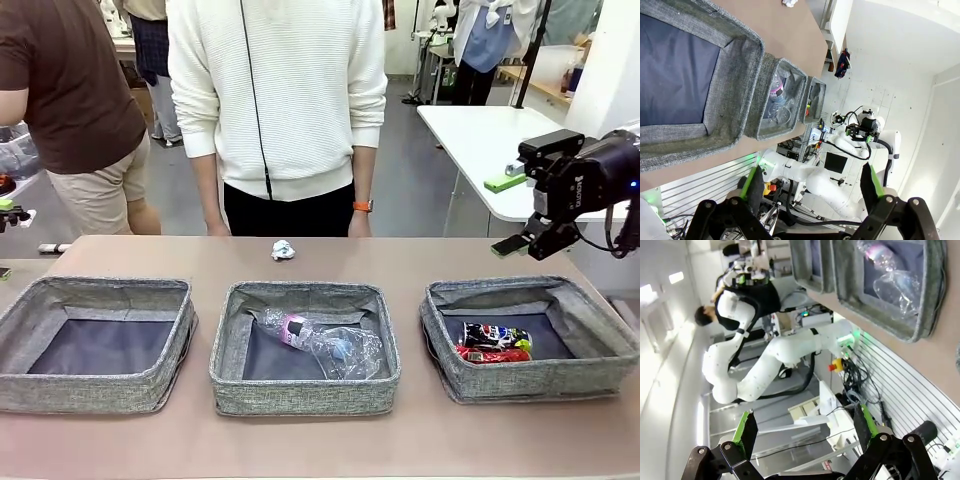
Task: Sort the waste into the appropriate baskets.
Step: Pick up the waste item pointed out by the person.
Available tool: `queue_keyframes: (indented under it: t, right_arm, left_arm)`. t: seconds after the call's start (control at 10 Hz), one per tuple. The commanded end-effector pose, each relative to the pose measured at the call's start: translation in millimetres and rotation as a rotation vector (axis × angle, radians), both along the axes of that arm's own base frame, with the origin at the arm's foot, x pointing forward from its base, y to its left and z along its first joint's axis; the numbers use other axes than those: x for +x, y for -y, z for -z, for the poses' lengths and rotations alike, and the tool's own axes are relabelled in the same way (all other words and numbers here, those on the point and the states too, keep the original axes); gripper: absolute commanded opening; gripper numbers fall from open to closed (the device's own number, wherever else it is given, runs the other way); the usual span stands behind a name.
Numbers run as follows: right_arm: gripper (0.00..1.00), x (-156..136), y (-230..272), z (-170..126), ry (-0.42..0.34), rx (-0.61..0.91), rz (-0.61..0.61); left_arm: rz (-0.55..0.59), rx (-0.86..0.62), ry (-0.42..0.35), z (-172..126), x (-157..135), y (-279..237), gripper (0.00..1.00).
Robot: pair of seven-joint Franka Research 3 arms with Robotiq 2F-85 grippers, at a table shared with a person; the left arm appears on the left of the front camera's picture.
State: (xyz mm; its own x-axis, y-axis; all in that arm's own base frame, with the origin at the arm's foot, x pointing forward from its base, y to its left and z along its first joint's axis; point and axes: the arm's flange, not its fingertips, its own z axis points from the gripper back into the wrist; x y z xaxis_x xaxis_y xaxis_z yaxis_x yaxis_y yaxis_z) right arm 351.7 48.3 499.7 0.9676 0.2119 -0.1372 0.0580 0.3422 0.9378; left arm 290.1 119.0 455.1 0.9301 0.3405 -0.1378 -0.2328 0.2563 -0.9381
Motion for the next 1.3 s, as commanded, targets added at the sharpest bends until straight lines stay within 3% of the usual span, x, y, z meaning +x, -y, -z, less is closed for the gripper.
queue_keyframes:
  t: [0.0,1.2]
  right_arm:
    - [1.00,3.6,-1.1,-7.5,-0.019,0.011,0.009]
    - [1.00,3.6,-1.1,-7.5,-0.019,0.011,0.009]
  left_arm:
    - [-0.005,-0.022,0.002,-3.5,-1.0,3.8,1.00]
    - [-0.005,-0.022,0.002,-3.5,-1.0,3.8,1.00]
